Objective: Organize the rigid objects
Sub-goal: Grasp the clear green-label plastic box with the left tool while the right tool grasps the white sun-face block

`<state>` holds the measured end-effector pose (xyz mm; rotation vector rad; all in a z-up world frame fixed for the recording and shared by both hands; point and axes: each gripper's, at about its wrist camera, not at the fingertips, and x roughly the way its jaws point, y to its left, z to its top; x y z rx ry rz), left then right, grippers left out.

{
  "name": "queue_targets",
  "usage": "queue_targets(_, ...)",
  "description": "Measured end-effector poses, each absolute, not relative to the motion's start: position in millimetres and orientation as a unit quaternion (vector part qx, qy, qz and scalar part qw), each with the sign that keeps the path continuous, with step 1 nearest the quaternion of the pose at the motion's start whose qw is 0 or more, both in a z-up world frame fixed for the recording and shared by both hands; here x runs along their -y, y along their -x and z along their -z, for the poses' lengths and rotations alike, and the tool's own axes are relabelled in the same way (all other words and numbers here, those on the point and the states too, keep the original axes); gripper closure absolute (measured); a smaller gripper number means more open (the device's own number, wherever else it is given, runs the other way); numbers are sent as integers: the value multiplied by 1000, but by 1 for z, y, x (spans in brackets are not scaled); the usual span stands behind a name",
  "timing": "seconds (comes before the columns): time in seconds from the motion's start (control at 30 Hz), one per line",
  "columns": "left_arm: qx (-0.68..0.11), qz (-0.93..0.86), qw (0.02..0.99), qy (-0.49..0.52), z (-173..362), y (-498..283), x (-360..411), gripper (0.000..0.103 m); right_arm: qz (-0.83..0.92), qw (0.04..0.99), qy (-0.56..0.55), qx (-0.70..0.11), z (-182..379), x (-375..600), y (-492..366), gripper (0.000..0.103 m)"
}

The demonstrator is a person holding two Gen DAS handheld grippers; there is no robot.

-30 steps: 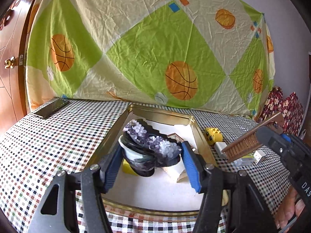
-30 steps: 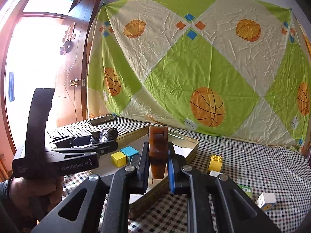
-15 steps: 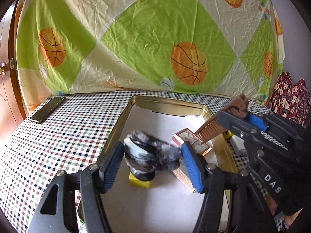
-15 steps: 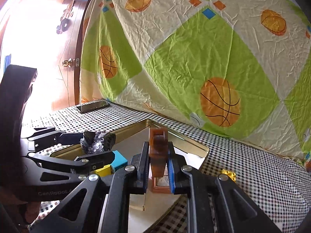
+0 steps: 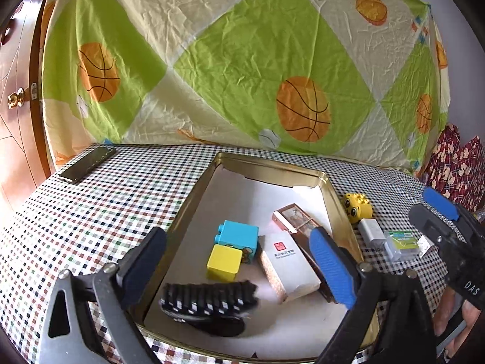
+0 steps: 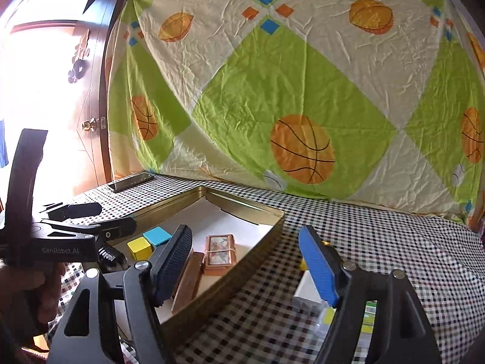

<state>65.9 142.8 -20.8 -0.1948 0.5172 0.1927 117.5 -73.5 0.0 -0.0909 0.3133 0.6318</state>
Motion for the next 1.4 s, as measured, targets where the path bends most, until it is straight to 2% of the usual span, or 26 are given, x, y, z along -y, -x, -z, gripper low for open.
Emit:
queue_targets(0.3,-245,-31,967,61,6,-75,-69,1,-234,959,15,-161,4,158,-125,27)
queue_targets(0.63,-279,42,959,12,20,-107,26,1,-172,958,-59,-223,26,226,-152,26)
queue_targets(0.97,-347,84,934,3,37,-152,87,1,-123,948,-99,-277,42,266,-178,26)
queue_targets(1.13,-385,75,920,1,53,-178,97,4,-117,943,-108,-290,46,269,-184,26)
queue_targets(1.23,-409,80,909,9,64,-189,99,9,-116,944,-103,-292,47,268,-185,26)
queue_targets(1.27,-414,80,907,14,66,-191,98,18,-115,943,-100,-294,48,267,-186,26)
queue_targets(1.4,-411,88,907,22,66,-194,97,20,-114,939,-92,-310,52,262,-192,26)
